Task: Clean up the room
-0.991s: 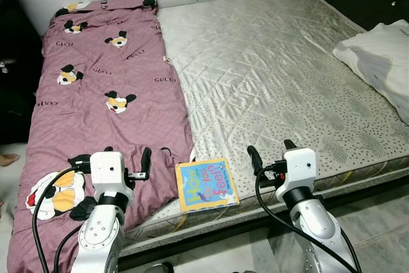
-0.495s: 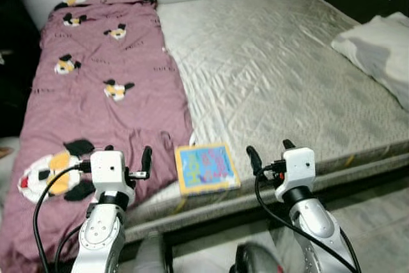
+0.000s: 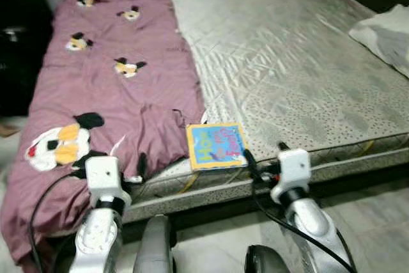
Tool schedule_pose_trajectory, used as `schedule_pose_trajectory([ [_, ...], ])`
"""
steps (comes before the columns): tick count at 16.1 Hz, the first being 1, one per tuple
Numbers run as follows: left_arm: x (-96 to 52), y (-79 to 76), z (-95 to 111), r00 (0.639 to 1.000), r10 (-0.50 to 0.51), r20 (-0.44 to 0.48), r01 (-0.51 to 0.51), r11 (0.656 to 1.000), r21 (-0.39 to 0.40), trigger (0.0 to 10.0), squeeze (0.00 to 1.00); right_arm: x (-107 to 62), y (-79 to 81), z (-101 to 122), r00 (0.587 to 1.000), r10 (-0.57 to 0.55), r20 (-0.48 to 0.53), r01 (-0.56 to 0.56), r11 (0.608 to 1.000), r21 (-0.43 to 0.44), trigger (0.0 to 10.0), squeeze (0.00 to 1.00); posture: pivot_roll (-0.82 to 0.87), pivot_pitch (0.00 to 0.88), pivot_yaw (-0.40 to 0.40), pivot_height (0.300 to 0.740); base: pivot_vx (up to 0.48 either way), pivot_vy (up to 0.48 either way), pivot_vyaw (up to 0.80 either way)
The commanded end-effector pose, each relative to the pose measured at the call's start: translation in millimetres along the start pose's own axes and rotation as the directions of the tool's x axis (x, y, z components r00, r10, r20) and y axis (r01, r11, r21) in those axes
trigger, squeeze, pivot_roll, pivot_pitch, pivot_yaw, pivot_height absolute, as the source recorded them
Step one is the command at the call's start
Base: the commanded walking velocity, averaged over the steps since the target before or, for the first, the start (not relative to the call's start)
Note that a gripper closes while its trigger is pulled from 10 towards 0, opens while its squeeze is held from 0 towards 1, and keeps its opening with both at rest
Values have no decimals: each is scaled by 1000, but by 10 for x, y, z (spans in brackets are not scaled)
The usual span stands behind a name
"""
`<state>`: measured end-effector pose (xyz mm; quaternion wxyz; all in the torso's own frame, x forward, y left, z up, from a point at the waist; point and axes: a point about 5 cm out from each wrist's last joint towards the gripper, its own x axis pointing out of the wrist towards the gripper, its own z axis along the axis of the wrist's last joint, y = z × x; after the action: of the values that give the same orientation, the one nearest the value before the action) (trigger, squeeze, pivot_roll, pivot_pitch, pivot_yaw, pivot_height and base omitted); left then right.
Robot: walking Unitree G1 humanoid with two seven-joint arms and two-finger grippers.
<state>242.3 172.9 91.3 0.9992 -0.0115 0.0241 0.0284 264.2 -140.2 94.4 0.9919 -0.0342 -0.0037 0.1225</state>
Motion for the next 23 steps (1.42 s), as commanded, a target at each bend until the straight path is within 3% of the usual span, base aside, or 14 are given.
schedule_pose_trajectory([
  [1, -1, -21, 34, 1000, -10, 14, 10, 1000, -6, 10000, 0, -34, -47, -15, 1000, -9, -6, 9, 1000, -10, 10000, 0, 34, 145, 16, 620, 0, 0, 0],
  [10, -8, -38, 46, 1000, -25, 18, 25, 1000, -12, 10000, 0, -18, -11, -17, 999, 35, -10, -36, 999, -12, 10000, 0, 32, 163, 11, 620, 0, 0, 225],
  [16, -14, -50, 41, 999, -37, 9, 37, 999, -17, 10000, 0, -23, 12, -23, 998, 57, -14, -57, 998, -9, 10000, 0, 30, 180, 10, 620, 262, 0, 0],
  [20, -17, -45, 33, 1000, -30, 1, 30, 999, -21, 10000, 0, -31, 23, -25, 997, 71, -12, -71, 997, 13, 10000, 0, 30, 185, 8, 581, 0, 0, 0],
  [23, -15, -46, 33, 999, -32, 1, 32, 999, -21, 10000, 0, -29, 25, -37, 997, 74, -18, -73, 997, 18, 10000, 0, 30, 185, 8, 581, 0, 0, 0],
])
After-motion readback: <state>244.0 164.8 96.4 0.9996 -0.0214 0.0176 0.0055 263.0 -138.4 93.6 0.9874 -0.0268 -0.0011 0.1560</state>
